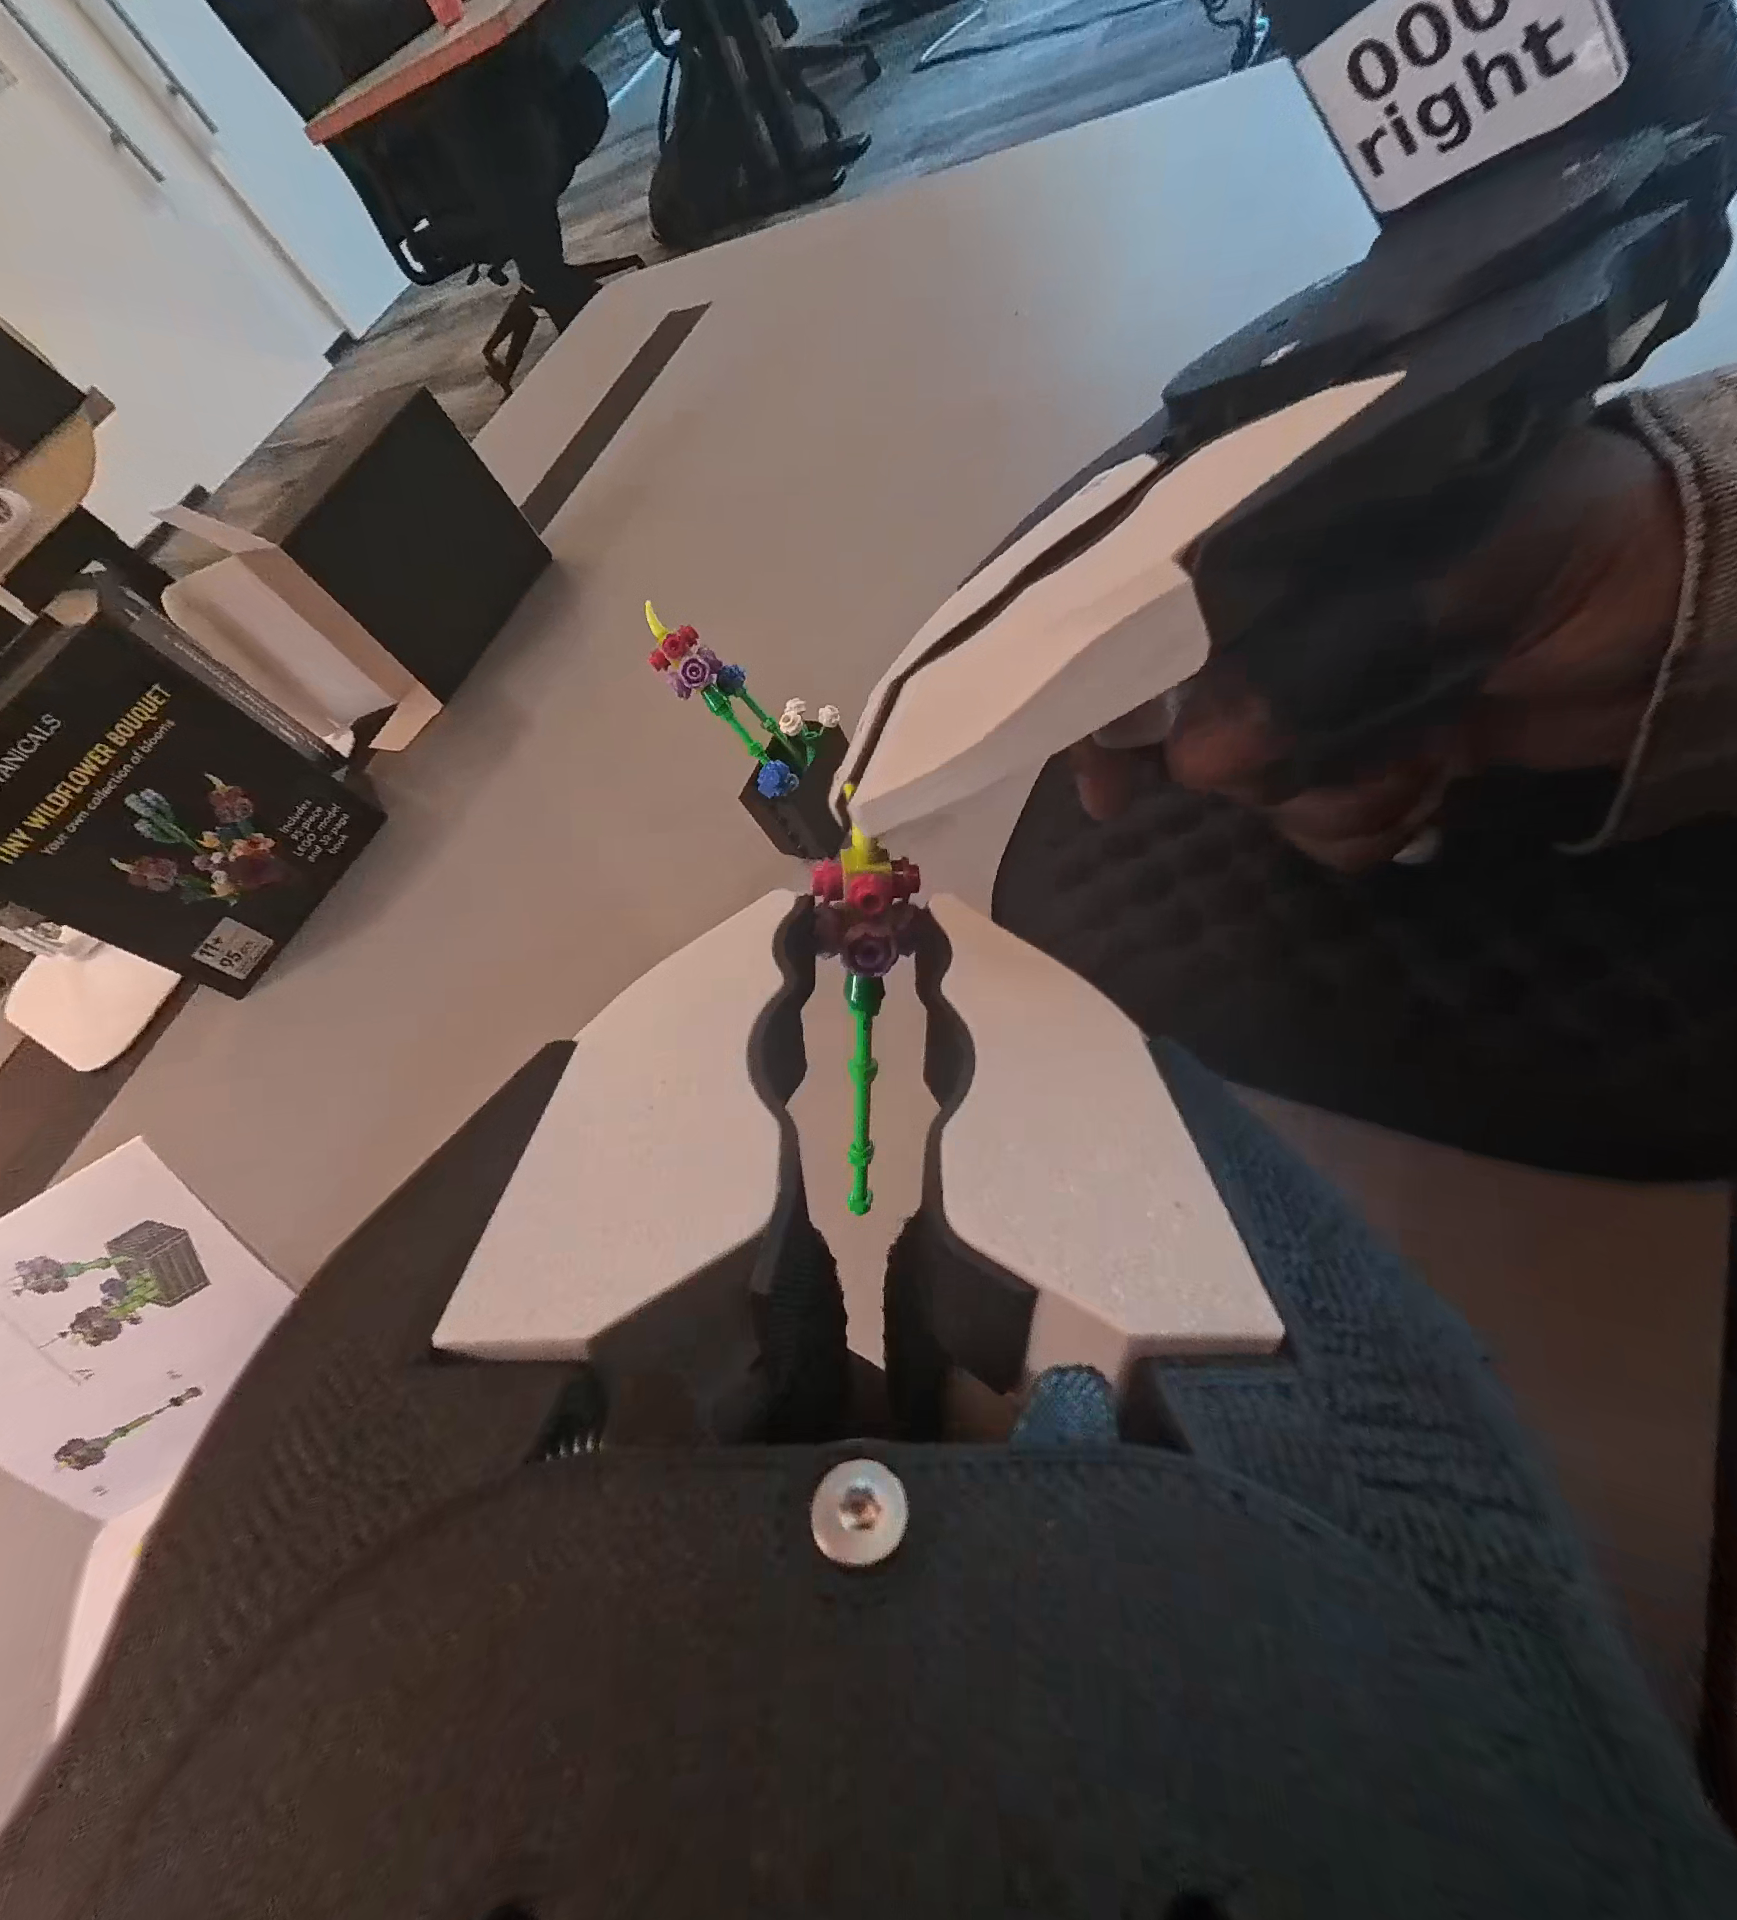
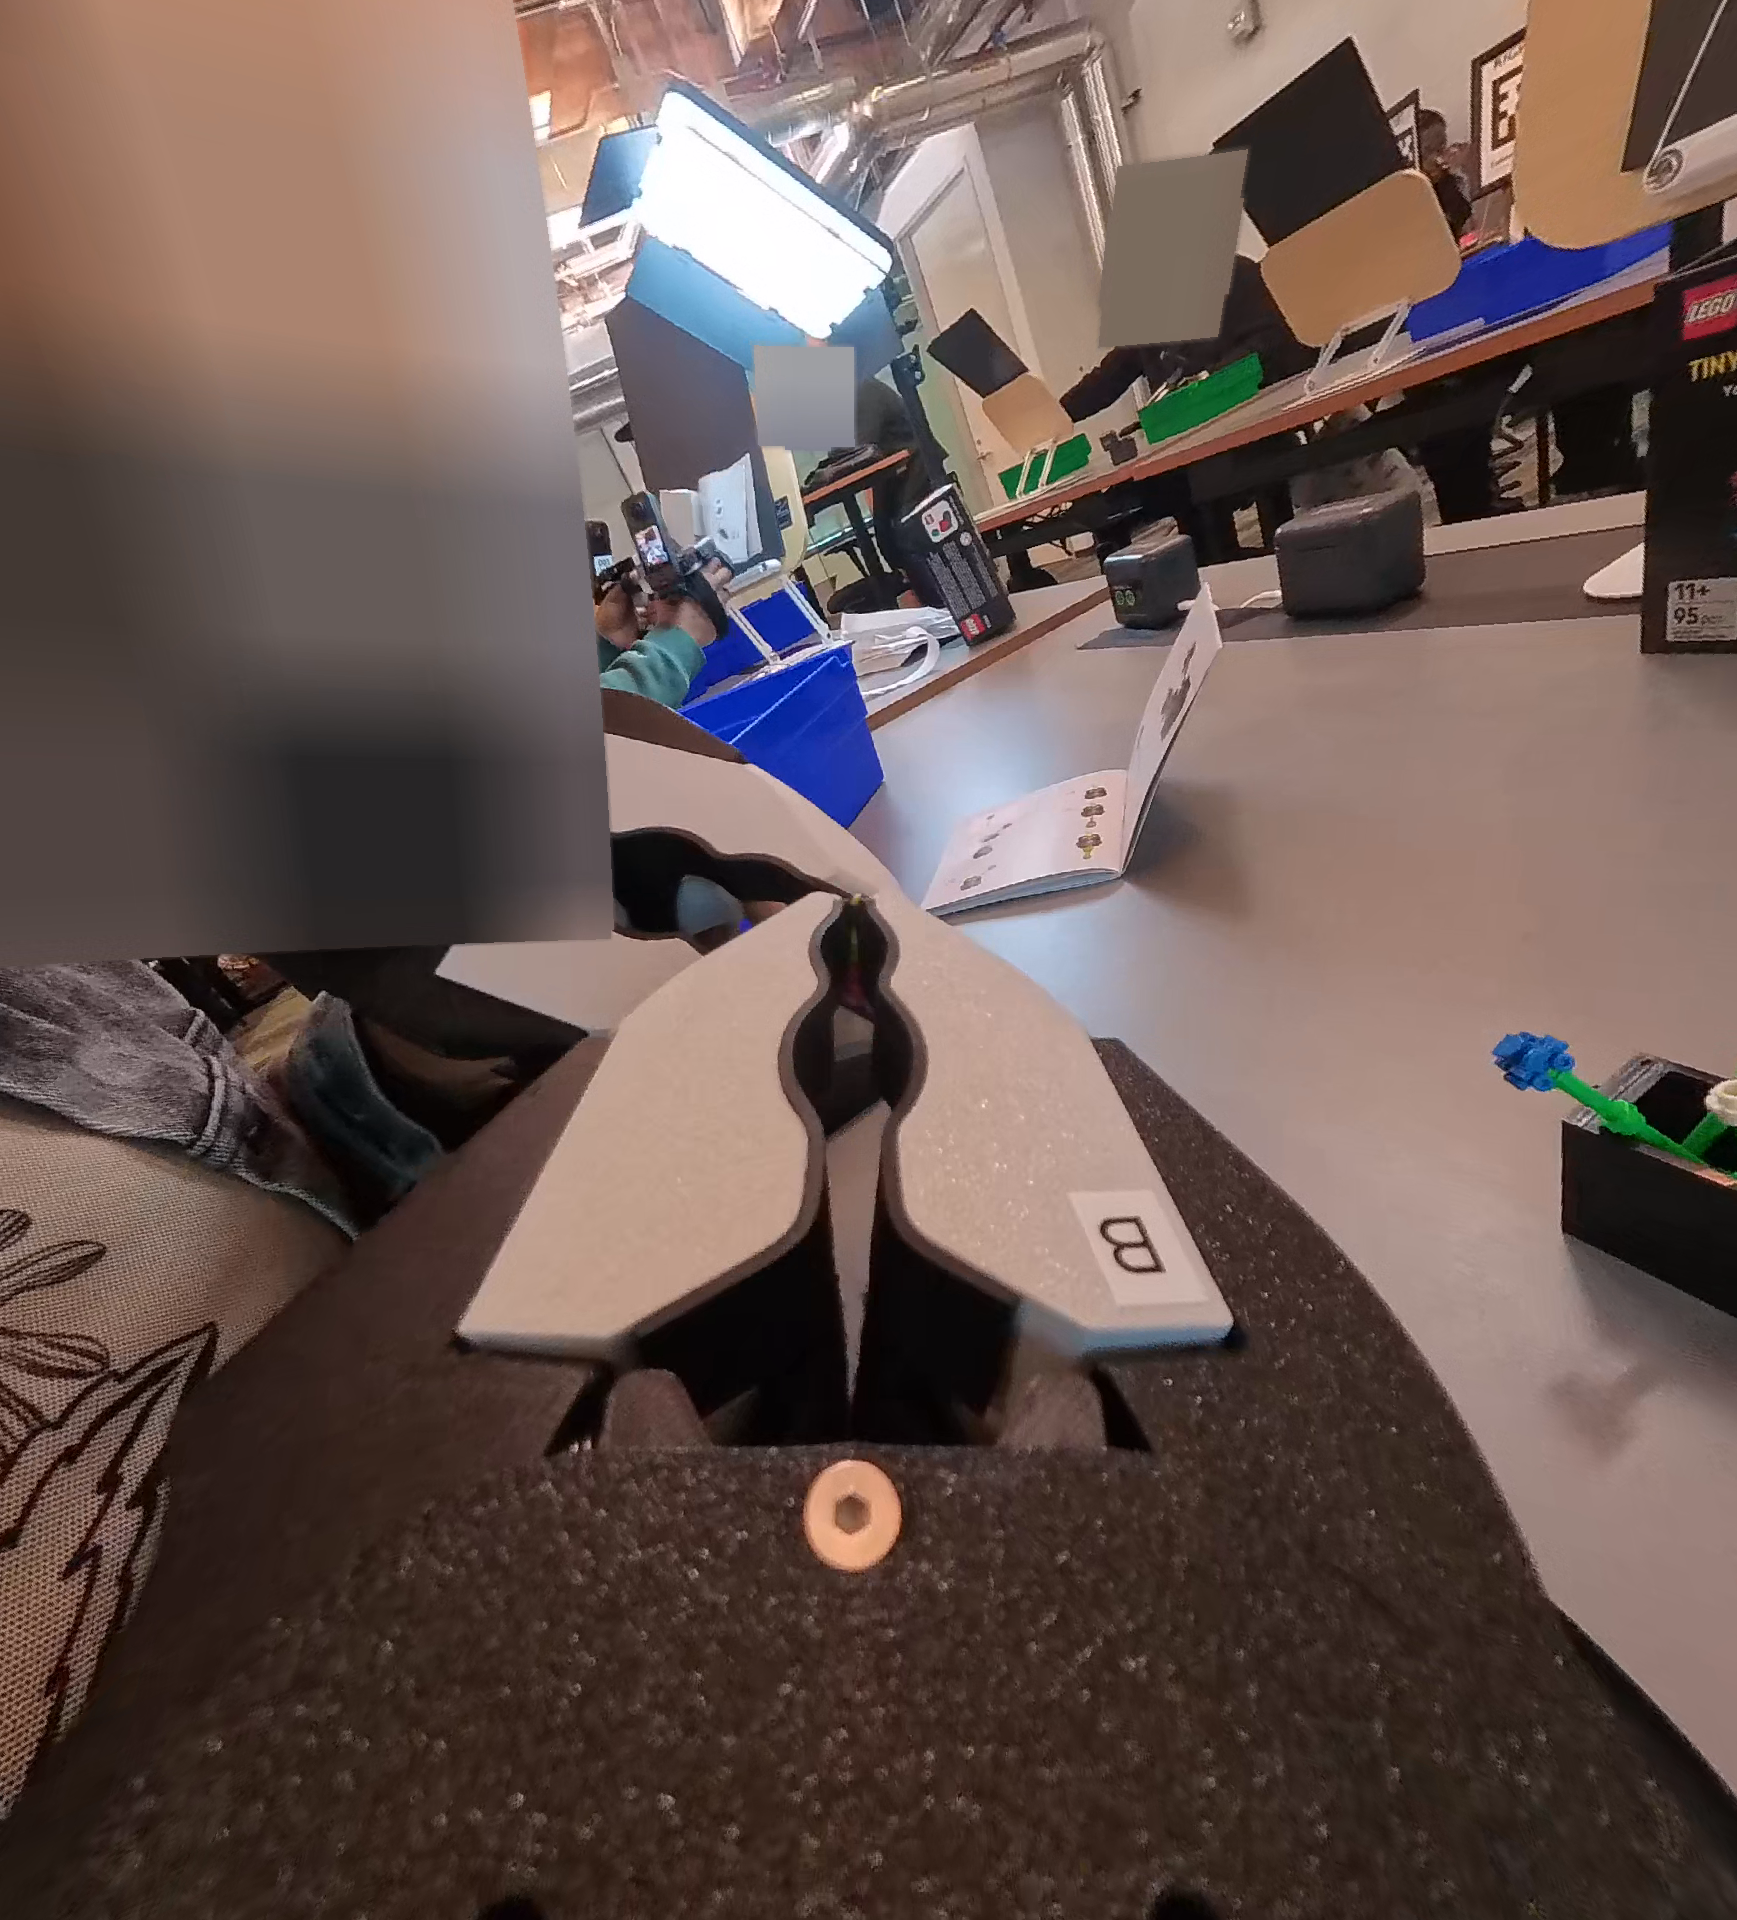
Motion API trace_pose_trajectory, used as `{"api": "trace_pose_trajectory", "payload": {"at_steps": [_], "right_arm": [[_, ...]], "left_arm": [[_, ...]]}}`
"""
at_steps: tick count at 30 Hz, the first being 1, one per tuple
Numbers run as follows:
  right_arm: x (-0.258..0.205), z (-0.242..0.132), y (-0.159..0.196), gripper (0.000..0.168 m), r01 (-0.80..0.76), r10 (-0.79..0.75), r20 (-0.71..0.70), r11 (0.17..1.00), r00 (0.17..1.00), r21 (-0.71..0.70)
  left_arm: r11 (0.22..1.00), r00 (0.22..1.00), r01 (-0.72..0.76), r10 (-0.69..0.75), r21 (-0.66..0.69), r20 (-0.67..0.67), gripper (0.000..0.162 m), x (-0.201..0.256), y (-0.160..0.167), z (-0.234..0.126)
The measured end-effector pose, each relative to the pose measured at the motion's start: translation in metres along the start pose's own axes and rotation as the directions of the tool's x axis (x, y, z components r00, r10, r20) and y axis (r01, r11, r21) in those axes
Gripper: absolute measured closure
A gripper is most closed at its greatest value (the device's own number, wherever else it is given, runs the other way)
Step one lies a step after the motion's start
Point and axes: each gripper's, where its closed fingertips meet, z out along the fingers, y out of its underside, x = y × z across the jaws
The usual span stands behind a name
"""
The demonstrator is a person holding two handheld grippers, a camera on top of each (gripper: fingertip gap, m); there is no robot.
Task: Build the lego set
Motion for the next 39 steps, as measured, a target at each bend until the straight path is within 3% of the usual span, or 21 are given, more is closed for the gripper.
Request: {"api": "trace_pose_trajectory", "payload": {"at_steps": [10,18,39], "right_arm": [[-0.0006,0.0014,0.0022,0.167,0.007,-0.007,-0.003,1.000,1.000,-0.015],[0.0017,-0.0009,0.0015,0.167,0.162,-0.164,-0.099,0.986,0.981,-0.027],[0.0029,0.0001,0.0021,0.167,0.177,-0.181,-0.123,0.983,0.976,-0.041]], "left_arm": [[1.000,1.000,-0.007,0.007,-0.015,0.004,0.146,0.0008,0.0011,0.0004],[0.998,1.000,0.001,0.000,-0.060,0.020,0.145,0.0016,0.0013,0.0033],[0.998,1.000,-0.003,0.005,-0.062,0.031,0.146,0.0001,0.0012,0.0056]]}}
